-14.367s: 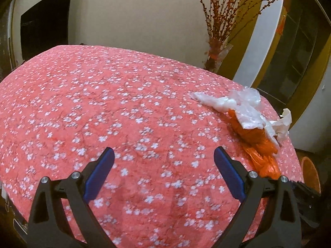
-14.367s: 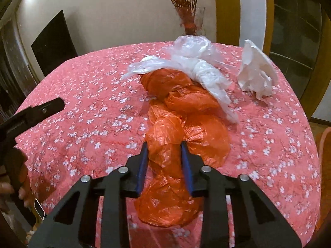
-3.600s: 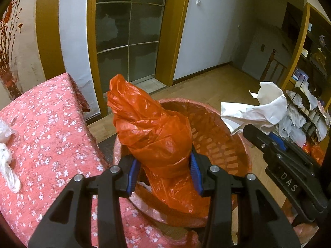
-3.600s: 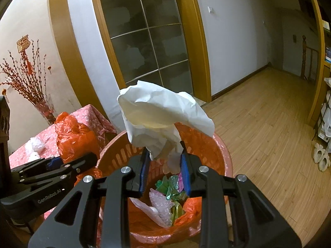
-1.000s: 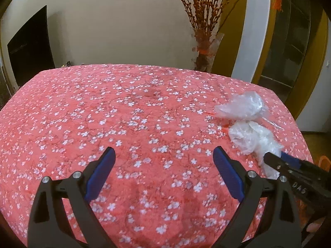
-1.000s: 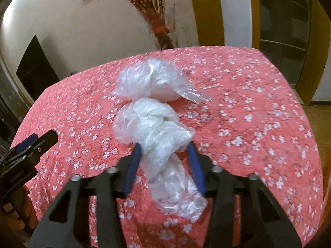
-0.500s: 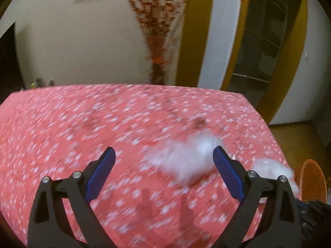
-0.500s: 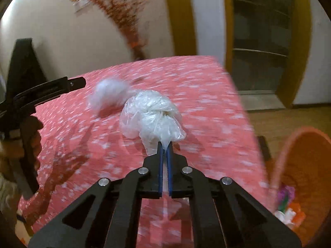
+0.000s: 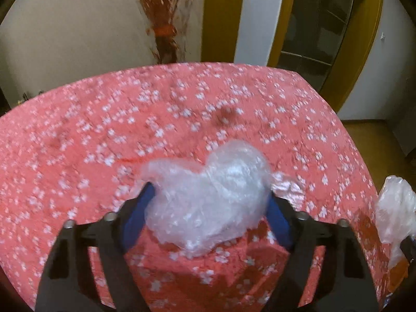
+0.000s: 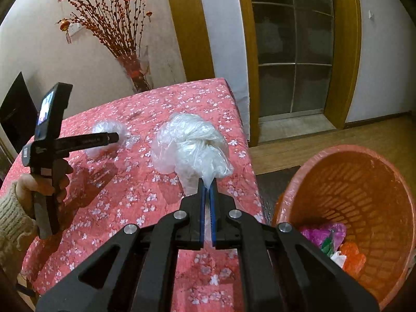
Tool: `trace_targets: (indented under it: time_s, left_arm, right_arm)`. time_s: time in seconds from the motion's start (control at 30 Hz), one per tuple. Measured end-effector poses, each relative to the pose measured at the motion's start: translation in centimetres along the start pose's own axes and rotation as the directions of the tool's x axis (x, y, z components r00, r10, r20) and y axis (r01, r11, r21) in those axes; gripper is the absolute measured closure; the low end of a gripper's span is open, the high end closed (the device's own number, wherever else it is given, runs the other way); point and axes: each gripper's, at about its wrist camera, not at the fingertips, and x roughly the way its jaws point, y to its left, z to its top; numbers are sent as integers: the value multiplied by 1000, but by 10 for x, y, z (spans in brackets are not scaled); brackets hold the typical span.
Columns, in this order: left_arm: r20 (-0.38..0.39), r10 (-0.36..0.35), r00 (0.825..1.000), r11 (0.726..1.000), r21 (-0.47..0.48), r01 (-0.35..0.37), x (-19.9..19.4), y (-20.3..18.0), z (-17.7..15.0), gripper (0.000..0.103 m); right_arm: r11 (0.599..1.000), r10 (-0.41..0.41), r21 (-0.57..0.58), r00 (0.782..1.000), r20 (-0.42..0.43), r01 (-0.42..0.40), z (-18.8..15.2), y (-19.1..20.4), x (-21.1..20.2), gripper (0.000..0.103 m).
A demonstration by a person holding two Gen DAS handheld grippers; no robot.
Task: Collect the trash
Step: 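Carry both clear plastic bags over the orange wastebasket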
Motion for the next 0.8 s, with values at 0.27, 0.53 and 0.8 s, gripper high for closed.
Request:
trace_targets:
  time_s: [0.27, 0.53, 0.8]
  left_arm:
    - [54, -27, 998, 999, 25, 25, -24, -13, -7, 64]
    - [121, -46, 992, 999, 29, 43, -78, -34, -23, 63]
    - [203, -121, 972, 992, 70, 109, -133, -75, -45, 62]
  right_arm:
    - [999, -34, 14, 998, 47, 34, -1, -10, -27, 100]
    - [995, -91, 52, 987, 131, 85, -1, -22, -69, 100]
    - [980, -178, 123, 961, 214, 154, -8, -44, -109, 100]
